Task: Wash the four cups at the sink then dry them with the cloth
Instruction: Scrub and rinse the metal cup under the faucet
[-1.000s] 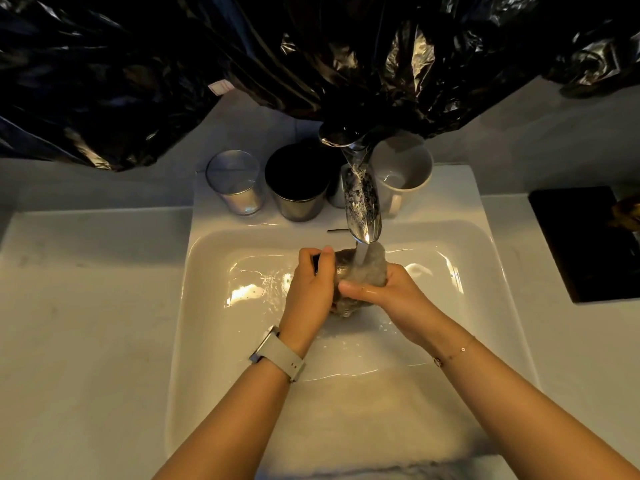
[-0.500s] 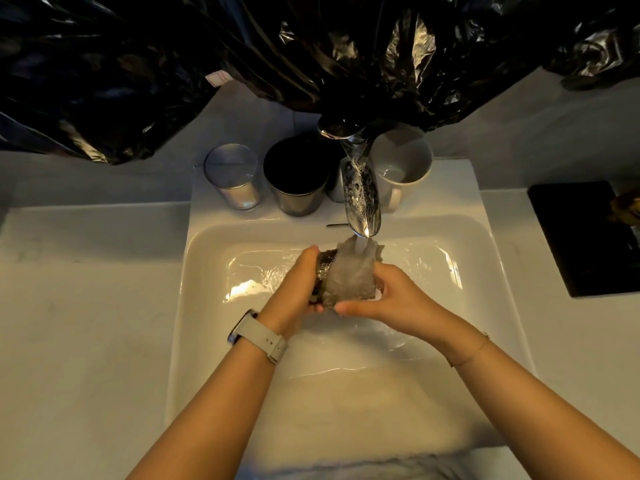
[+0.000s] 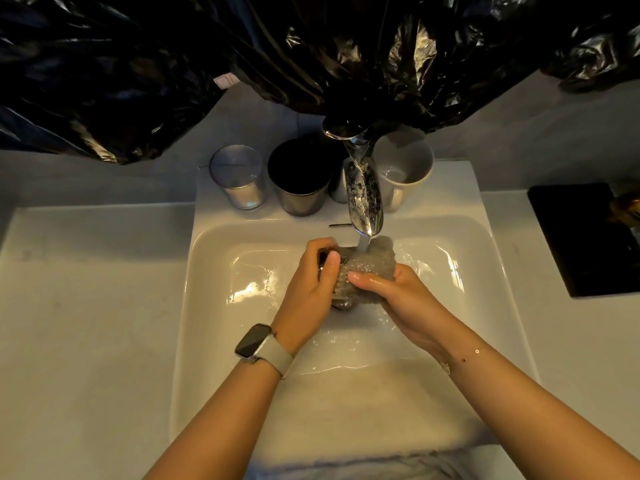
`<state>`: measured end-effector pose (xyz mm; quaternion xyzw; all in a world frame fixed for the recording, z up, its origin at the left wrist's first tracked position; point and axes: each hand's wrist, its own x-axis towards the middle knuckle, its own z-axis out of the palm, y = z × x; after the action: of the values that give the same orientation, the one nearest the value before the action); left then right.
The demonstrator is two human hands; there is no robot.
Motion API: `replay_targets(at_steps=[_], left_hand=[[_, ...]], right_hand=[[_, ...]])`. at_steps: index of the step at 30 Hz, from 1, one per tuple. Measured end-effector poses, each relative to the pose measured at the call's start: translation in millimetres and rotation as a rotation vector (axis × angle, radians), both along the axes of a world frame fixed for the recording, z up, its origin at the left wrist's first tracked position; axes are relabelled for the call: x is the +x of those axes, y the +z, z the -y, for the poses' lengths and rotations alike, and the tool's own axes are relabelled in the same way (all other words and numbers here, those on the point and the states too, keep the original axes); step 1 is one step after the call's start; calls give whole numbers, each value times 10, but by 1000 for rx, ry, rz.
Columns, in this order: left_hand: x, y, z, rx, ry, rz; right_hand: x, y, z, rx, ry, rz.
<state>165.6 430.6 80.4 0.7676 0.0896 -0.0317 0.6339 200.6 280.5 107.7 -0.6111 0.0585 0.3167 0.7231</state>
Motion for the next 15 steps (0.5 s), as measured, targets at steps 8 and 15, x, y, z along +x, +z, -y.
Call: replay_targets(at_steps=[8, 15], left_hand=[[150, 109, -25, -282, -13, -427], [77, 8, -70, -154, -99, 17]], right_hand=[[-72, -14, -25, -151, 33, 301], [108, 57, -15, 19, -14, 8]])
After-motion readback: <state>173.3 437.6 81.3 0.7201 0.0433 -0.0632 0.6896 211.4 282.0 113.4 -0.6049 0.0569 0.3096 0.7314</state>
